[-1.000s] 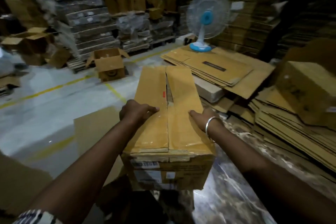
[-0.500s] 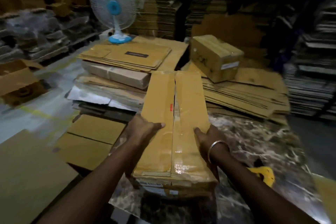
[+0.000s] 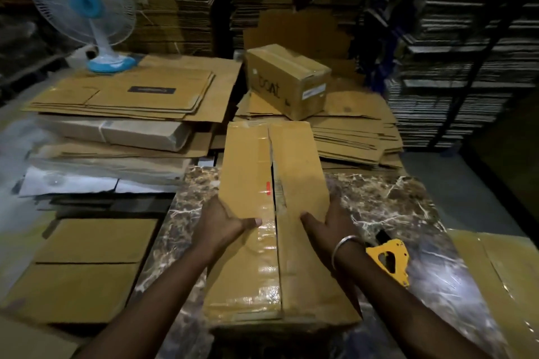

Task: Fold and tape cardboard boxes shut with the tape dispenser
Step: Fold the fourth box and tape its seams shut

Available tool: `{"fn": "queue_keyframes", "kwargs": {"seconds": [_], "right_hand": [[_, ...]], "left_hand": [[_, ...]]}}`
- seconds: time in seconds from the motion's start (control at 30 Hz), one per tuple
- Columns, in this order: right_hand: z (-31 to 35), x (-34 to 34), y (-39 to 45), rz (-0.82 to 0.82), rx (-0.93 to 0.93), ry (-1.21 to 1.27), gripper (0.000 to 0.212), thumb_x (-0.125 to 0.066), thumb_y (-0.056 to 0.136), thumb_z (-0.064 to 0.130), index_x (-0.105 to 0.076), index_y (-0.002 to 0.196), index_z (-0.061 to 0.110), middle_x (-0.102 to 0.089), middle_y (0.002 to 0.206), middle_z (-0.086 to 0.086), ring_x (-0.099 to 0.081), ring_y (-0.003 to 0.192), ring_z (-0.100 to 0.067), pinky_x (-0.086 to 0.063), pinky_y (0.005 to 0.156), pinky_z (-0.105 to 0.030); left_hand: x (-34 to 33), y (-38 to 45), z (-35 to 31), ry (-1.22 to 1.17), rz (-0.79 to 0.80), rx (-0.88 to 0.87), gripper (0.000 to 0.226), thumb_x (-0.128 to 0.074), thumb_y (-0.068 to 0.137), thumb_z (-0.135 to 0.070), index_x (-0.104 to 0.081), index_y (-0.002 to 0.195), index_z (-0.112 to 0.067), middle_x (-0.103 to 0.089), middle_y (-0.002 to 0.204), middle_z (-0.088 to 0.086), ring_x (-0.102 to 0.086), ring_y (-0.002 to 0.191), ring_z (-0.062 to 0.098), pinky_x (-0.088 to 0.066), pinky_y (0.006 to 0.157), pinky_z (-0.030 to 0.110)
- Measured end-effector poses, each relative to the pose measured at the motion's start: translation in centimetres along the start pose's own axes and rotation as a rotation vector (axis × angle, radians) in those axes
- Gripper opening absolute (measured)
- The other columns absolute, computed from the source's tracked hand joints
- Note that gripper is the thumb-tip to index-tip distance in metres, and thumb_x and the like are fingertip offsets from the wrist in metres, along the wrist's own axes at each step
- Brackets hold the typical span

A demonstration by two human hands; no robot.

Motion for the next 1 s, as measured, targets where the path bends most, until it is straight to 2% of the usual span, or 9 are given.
{"fn": "queue_keyframes", "kwargs": {"seconds": [0.1,0.17,0.33,0.53,0.63,0.73,0.83,0.9,1.0], "right_hand": [[2.4,-0.3,2.0,0.034,0.071,-0.07,0.087,-0.057,0.084,0.069,-0.02,0.156,0.038,-0.032,0.159,-0.006,-0.039,0.141,-0.032,-0.04,0.111,-0.046],[2.6,-0.7,2.7,0.037,0.051,-0.17,0.08,-0.053,0.088,0.07,-0.022,0.156,0.042,-0.019,0.165,-0.004,-0.033,0.146,-0.031,-0.036,0.112,-0.045],[2.0,-1.1,2.2,-0.012,0.003,-0.239,0.078,-0.046,0.085,0.078,-0.025,0.154,0.049,-0.029,0.162,-0.005,-0.038,0.143,-0.031,-0.042,0.109,-0.045],[1.5,-0.7,1.6,-0.049,-0.08,-0.293,0.079,-0.046,0.079,0.082,-0.028,0.15,0.054,-0.045,0.152,-0.002,-0.051,0.131,-0.028,-0.048,0.102,-0.045],[1.4,-0.1,1.4,-0.069,-0.078,-0.274,0.078,-0.052,0.078,0.08,-0.035,0.148,0.052,-0.051,0.146,0.002,-0.055,0.127,-0.025,-0.051,0.098,-0.042],[1.6,0.9,1.6,-0.082,-0.055,-0.246,0.07,-0.062,0.082,0.07,-0.041,0.145,0.047,-0.059,0.127,0.006,-0.06,0.116,-0.025,-0.05,0.085,-0.033],[-0.5,2.6,1.6,-0.177,-0.107,0.193,0.04,-0.066,0.093,0.045,-0.057,0.13,0.032,-0.068,0.095,0.009,-0.068,0.084,-0.017,-0.052,0.069,-0.031],[-4.3,4.0,1.3,-0.359,-0.196,0.337,0.021,-0.065,0.094,0.034,-0.064,0.109,0.02,-0.071,0.082,-0.002,-0.069,0.077,-0.024,-0.057,0.072,-0.041],[-11.2,5.0,0.1,-0.5,-0.382,0.137,0.026,-0.066,0.089,0.033,-0.06,0.105,0.014,-0.069,0.096,-0.012,-0.065,0.093,-0.036,-0.051,0.076,-0.04]], "left_hand": [[0.4,2.0,-1.0,0.027,-0.018,-0.07,0.121,-0.079,0.033,-0.086,-0.04,0.135,-0.034,-0.058,0.122,-0.008,-0.059,0.107,0.018,-0.054,0.087,0.042],[0.1,4.1,-0.8,0.058,-0.001,-0.091,0.129,-0.075,0.029,-0.09,-0.036,0.139,-0.034,-0.056,0.128,-0.005,-0.058,0.111,0.021,-0.055,0.089,0.046],[0.5,4.6,-1.6,0.183,0.054,-0.182,0.137,-0.079,0.031,-0.084,-0.03,0.142,-0.02,-0.042,0.14,0.006,-0.052,0.121,0.029,-0.054,0.091,0.046],[-0.3,5.2,-0.8,0.304,0.087,-0.237,0.147,-0.072,0.038,-0.09,-0.019,0.15,-0.009,-0.034,0.149,0.015,-0.049,0.127,0.036,-0.054,0.091,0.047],[-1.0,5.6,-1.4,0.375,0.064,-0.194,0.13,-0.075,0.053,-0.081,-0.023,0.144,-0.005,-0.036,0.146,0.017,-0.045,0.129,0.039,-0.044,0.101,0.055],[-1.6,5.5,-3.0,0.461,-0.058,-0.184,0.103,-0.055,0.071,-0.074,-0.027,0.142,-0.005,-0.027,0.154,0.018,-0.024,0.144,0.038,-0.015,0.113,0.07],[-4.3,5.5,-5.3,0.491,-0.01,-0.359,0.093,-0.049,0.085,-0.068,-0.021,0.153,-0.011,-0.007,0.167,0.008,0.0,0.154,0.029,0.002,0.115,0.069],[-6.5,5.2,-6.4,0.518,0.068,-0.47,0.083,-0.046,0.092,-0.061,-0.018,0.158,-0.018,-0.007,0.168,0.001,0.002,0.154,0.024,0.004,0.117,0.064],[-8.7,4.7,-7.0,0.633,0.14,-0.564,0.065,-0.033,0.102,-0.046,-0.016,0.159,-0.021,-0.006,0.168,-0.001,-0.002,0.155,0.024,-0.001,0.121,0.059]]}}
Point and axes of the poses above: each hand's wrist, its own y-axis towards the middle knuckle, its own x-axis out of the back of the hand, z = x × y, the point moved 7 cm from there along y, towards the middle knuckle
